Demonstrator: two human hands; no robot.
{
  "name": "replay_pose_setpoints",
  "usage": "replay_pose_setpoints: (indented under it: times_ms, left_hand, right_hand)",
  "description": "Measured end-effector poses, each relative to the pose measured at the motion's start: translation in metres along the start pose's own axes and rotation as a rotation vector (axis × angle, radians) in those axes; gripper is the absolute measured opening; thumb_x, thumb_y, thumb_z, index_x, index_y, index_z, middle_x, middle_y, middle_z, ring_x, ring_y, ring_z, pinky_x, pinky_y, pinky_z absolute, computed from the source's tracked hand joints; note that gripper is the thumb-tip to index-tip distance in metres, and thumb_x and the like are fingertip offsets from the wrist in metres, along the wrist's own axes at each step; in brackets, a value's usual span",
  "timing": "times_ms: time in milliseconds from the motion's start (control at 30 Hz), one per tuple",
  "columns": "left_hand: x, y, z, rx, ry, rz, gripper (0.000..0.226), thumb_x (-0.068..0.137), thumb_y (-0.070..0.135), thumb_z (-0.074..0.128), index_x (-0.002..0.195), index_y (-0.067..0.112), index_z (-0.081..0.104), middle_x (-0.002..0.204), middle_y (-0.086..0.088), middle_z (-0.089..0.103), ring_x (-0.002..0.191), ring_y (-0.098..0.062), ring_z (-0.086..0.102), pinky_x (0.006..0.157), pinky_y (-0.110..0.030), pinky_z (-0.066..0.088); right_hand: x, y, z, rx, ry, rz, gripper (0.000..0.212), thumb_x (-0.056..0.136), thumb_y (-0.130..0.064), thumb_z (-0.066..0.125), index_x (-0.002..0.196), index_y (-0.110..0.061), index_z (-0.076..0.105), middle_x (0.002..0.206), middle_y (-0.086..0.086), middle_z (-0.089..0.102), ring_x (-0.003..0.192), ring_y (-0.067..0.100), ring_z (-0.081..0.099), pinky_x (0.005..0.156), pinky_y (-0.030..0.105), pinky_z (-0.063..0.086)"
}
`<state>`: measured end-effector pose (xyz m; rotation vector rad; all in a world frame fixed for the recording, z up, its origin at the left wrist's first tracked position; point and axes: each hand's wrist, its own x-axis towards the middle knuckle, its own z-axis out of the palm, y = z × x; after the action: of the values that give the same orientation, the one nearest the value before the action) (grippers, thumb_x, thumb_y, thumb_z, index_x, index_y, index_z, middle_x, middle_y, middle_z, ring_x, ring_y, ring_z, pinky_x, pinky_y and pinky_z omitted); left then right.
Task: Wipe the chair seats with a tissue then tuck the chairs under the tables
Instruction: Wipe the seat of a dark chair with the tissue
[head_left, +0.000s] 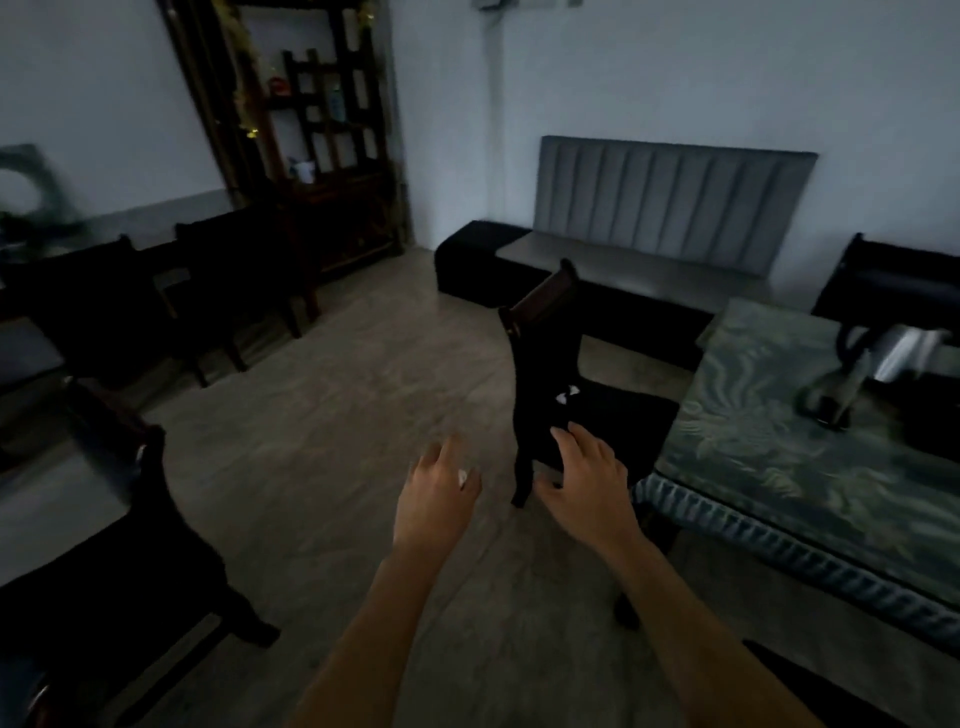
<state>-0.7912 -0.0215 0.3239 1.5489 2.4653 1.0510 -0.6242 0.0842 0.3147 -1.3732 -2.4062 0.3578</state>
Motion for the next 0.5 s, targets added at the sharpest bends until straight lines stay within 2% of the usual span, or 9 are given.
replay_pose_setpoints:
  times_ms: [133, 267, 500]
  left_hand:
    - [0.080, 0.012, 0.050, -0.050, -0.077, 0.031, 0.048, 0.087, 0.030, 0.062, 0.132, 0.022, 0.049, 0.110, -0.013, 0.062, 0.099, -0.038, 0.061, 0.075, -0.043, 0.050]
    - [0.169, 0.026, 0.100, -0.107, -0.134, 0.079, 0.044, 0.091, 0.033, 0.057, 0.134, 0.025, 0.047, 0.101, -0.011, 0.065, 0.093, -0.034, 0.064, 0.075, -0.041, 0.053]
    - [0.310, 0.061, 0.162, -0.138, -0.162, 0.126, 0.047, 0.096, 0.034, 0.056, 0.139, 0.021, 0.044, 0.120, -0.011, 0.060, 0.105, -0.027, 0.060, 0.087, -0.043, 0.052]
  right_hand:
    - [0.070, 0.042, 0.007, 0.009, 0.049, 0.091, 0.069, 0.089, -0.053, 0.051, 0.148, -0.028, 0.029, 0.159, 0.002, 0.024, 0.144, 0.029, 0.022, 0.113, 0.050, 0.024]
    - [0.151, 0.085, 0.009, -0.004, 0.089, 0.140, 0.068, 0.088, -0.052, 0.053, 0.147, -0.027, 0.032, 0.158, 0.003, 0.027, 0.143, 0.030, 0.025, 0.111, 0.051, 0.027]
    - [0.274, 0.139, -0.004, -0.001, 0.116, 0.191, 0.065, 0.089, -0.050, 0.054, 0.144, -0.022, 0.033, 0.151, 0.005, 0.035, 0.140, 0.032, 0.029, 0.110, 0.051, 0.031]
